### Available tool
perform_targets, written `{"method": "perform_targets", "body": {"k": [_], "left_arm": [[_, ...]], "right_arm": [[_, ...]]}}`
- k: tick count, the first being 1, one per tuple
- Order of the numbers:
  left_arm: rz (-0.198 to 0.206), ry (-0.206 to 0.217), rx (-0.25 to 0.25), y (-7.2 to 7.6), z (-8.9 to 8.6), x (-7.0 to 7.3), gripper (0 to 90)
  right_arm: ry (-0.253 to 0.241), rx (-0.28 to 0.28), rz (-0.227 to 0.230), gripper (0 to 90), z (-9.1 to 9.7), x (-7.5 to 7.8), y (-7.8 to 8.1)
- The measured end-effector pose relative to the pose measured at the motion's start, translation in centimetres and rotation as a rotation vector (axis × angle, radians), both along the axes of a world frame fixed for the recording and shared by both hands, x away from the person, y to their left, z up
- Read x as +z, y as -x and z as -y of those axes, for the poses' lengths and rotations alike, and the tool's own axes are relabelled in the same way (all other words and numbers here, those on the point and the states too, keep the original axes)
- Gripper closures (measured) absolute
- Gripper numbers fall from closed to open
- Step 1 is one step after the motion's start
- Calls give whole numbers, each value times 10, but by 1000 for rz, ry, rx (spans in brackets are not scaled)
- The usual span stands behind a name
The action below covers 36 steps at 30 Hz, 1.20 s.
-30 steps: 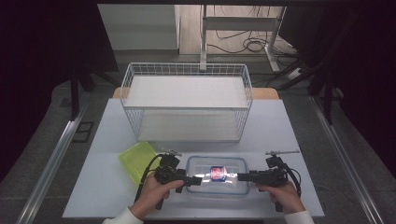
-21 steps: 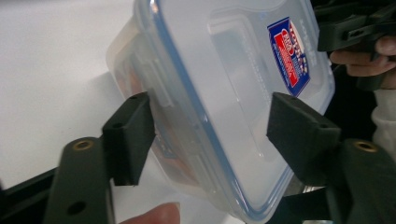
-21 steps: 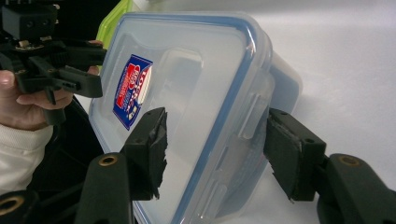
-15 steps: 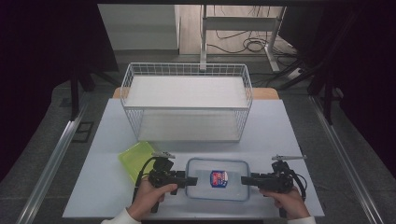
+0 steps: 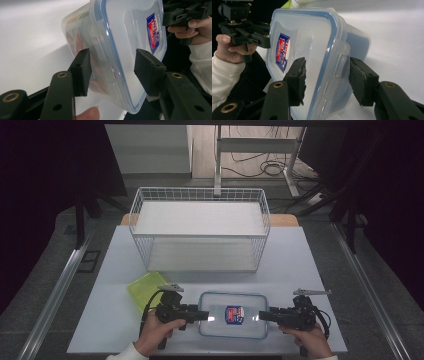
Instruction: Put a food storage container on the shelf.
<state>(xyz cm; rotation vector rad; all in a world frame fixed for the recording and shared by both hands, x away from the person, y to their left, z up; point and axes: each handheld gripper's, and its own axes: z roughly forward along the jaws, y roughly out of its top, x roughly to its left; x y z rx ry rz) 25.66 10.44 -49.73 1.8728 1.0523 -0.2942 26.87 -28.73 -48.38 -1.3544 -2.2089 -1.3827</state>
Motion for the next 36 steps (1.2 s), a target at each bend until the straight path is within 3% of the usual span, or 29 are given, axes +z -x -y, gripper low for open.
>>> {"method": "perform_targets", "body": {"k": [19, 36], "left_arm": [[64, -21, 35, 8, 1, 6, 511], [154, -29, 41, 13, -3, 31, 516]], "right_arm": [[-17, -38, 48, 516, -3, 6, 5], [-31, -32, 146, 516, -6, 26, 9]]}}
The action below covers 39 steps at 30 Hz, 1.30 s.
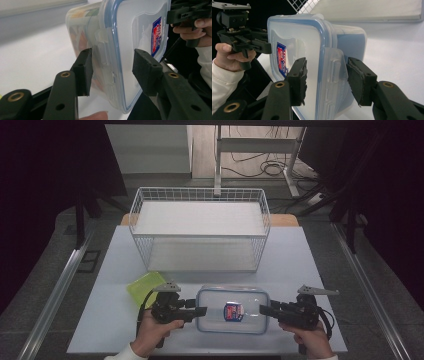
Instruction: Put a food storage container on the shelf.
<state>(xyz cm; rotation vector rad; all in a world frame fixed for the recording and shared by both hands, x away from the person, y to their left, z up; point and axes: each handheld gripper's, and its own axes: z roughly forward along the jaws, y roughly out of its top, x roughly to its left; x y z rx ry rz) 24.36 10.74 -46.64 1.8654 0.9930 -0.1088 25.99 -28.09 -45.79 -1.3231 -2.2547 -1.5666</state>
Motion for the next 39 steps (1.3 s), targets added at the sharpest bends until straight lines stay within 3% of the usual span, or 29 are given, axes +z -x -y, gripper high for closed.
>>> {"method": "perform_targets", "body": {"k": [12, 19, 33, 39], "left_arm": [[60, -4, 9, -6, -11, 35, 524], [91, 12, 16, -11, -17, 56, 526], [174, 8, 51, -28, -40, 105, 527], [183, 23, 69, -40, -51, 121, 528]], "right_arm": [[-9, 9, 66, 515, -10, 25, -6], [-3, 17, 111, 516, -15, 51, -12], [-14, 52, 188, 517, -37, 99, -41], [-9, 61, 209, 516, -49, 118, -56]]}}
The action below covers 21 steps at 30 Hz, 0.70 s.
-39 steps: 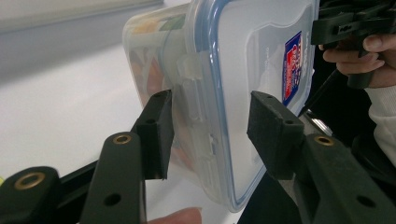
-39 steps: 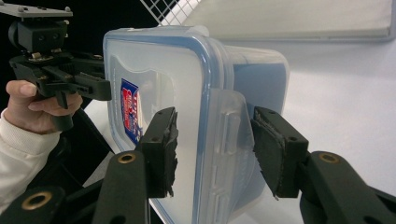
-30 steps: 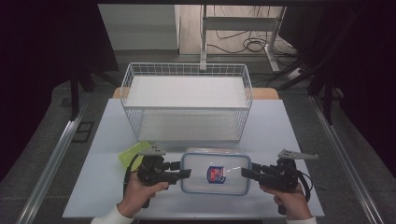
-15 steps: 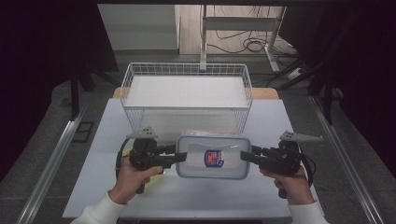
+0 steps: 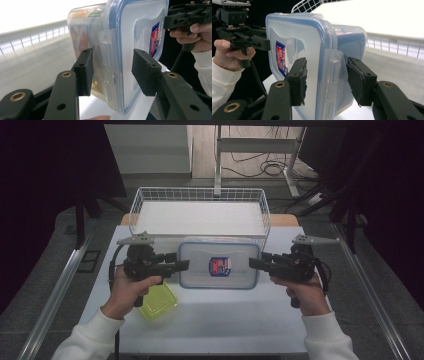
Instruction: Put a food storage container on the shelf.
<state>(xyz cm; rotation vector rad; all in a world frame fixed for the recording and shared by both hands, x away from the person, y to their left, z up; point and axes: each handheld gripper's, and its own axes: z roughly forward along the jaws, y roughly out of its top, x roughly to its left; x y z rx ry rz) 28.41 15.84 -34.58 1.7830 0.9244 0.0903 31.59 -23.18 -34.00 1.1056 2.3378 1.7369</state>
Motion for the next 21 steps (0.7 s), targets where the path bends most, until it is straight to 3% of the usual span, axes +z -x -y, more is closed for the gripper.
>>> {"method": "perform_targets", "body": {"k": [13, 21], "left_arm": [[21, 12, 9, -41, -23, 31, 528], [18, 13, 16, -64, -34, 43, 526]], "right_arm": [[37, 11, 9, 515, -25, 41, -46], [56, 14, 11, 515, -38, 57, -70]]}}
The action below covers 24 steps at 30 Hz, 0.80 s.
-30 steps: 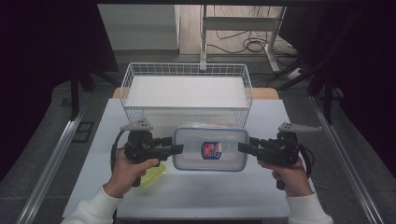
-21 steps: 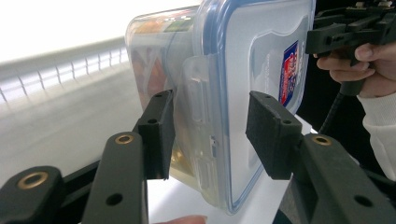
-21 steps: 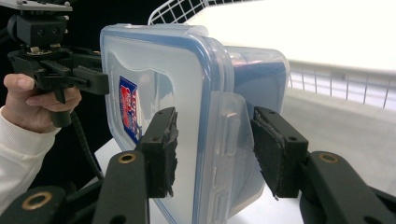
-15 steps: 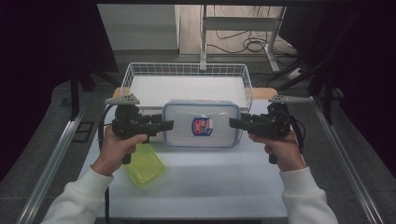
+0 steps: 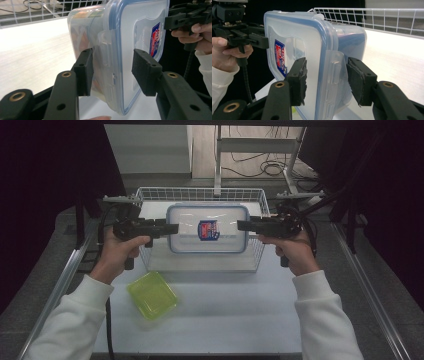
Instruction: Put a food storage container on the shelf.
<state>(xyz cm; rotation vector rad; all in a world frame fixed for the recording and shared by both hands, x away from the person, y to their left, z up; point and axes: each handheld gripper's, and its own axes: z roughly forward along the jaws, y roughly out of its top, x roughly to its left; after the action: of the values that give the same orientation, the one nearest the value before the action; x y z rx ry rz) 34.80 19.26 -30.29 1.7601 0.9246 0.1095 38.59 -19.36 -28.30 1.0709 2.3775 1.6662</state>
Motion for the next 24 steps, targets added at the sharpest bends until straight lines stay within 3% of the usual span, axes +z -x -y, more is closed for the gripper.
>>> {"method": "perform_targets", "body": {"k": [11, 19, 24], "left_arm": [[-16, -24, 13, -29, -9, 11, 524], [-47, 1, 12, -52, -13, 5, 522], [-68, 3, 18, -61, -17, -1, 519]], "right_arm": [[-9, 10, -39, 516, -10, 5, -33], [22, 3, -67, 516, -16, 10, -57], [29, 3, -99, 515, -20, 4, -68]]}}
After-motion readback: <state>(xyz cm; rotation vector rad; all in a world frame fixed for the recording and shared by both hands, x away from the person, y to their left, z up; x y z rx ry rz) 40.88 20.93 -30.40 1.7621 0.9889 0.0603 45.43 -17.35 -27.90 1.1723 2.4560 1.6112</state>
